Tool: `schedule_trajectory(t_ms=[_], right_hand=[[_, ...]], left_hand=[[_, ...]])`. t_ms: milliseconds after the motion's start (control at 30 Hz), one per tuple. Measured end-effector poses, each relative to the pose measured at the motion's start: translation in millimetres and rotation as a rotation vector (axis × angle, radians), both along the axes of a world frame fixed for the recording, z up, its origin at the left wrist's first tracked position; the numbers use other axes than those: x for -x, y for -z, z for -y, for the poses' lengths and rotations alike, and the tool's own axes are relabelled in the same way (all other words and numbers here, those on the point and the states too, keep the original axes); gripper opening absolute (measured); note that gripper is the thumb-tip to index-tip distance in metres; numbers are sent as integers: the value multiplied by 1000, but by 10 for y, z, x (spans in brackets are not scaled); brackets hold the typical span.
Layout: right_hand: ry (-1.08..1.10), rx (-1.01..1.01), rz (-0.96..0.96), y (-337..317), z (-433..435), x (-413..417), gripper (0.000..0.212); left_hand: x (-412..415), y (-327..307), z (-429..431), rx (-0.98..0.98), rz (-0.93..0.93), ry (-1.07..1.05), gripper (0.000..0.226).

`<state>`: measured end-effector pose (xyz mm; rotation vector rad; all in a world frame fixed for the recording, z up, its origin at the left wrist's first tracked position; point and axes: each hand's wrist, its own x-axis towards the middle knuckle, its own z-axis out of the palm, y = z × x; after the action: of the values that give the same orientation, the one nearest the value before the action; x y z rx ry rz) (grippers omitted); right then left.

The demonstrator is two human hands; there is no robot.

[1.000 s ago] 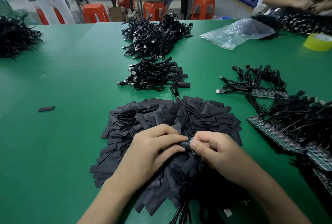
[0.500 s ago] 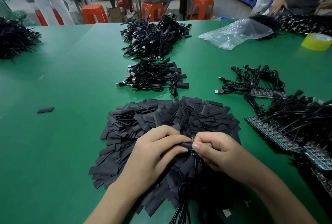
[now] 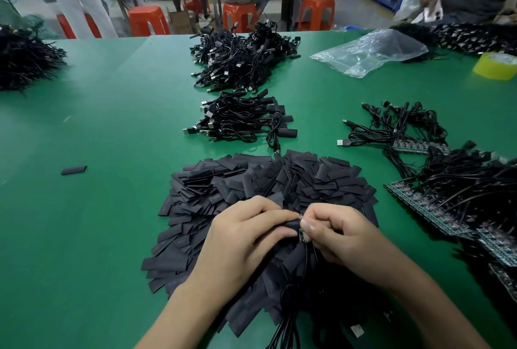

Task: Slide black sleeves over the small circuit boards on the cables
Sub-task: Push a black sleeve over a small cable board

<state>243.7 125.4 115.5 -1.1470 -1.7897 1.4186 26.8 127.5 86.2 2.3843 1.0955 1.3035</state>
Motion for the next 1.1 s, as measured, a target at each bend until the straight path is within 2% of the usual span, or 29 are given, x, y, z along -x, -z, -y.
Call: schedule_trajectory(t_ms=[167, 400, 667, 900, 1100], right_hand=[[31, -71, 18, -37, 14, -5, 20], [24, -51, -8, -54, 7, 5, 17], [22, -67, 24, -7, 2, -3, 18], [120, -36, -59, -7, -3, 15, 11], [108, -56, -31, 28, 9, 32, 19]], left_hand=[[-2, -3, 18, 60, 68, -3, 16], [-13, 2, 37, 74, 116, 18, 15], [-14, 7, 35, 106, 102, 66, 15], [-19, -23, 21, 64, 128, -38, 18], [-19, -5, 34, 58, 121, -19, 18]])
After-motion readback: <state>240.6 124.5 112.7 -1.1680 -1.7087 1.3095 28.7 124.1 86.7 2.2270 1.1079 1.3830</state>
